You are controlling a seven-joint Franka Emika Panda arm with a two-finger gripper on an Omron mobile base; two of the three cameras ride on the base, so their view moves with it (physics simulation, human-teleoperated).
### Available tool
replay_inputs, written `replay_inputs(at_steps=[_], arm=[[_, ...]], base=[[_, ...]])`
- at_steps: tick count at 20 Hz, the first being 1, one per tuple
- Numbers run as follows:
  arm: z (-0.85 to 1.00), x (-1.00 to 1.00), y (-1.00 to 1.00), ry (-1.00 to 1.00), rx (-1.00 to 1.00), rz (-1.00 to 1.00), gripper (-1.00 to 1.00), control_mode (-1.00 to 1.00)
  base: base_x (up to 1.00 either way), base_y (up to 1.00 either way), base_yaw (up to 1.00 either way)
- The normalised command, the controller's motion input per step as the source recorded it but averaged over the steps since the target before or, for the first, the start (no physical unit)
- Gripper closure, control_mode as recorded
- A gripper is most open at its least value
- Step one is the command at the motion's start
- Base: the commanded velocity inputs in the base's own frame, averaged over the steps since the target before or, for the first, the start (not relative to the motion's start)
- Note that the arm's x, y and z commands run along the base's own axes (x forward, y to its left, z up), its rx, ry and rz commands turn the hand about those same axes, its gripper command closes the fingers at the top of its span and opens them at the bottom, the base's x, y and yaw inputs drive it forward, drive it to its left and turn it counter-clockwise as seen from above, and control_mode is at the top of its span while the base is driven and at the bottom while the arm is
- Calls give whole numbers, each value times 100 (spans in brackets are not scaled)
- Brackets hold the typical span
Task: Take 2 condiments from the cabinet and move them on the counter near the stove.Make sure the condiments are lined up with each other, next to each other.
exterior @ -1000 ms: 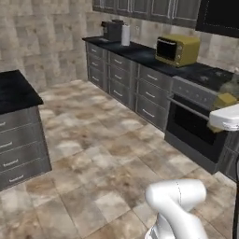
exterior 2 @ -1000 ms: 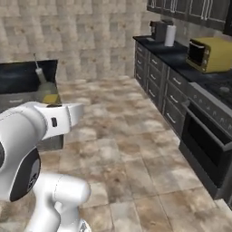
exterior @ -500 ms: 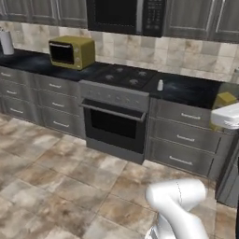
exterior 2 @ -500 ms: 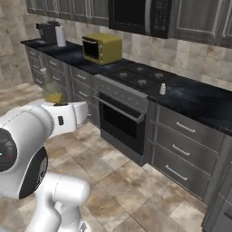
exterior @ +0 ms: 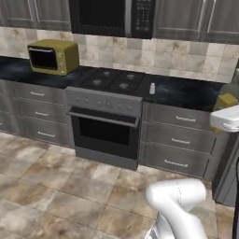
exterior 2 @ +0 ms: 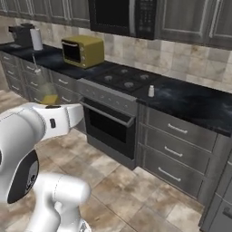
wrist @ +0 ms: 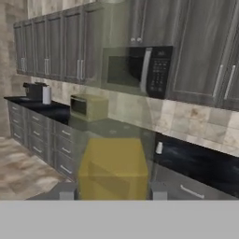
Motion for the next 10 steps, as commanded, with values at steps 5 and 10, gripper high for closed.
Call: replay_inputs(at_steps=[5, 10], arm=[[0, 0, 0, 0, 0, 0, 100, 100], [0, 0, 0, 0, 0, 0, 100, 100]], base=[[49, 15, -21], [30, 0, -34]])
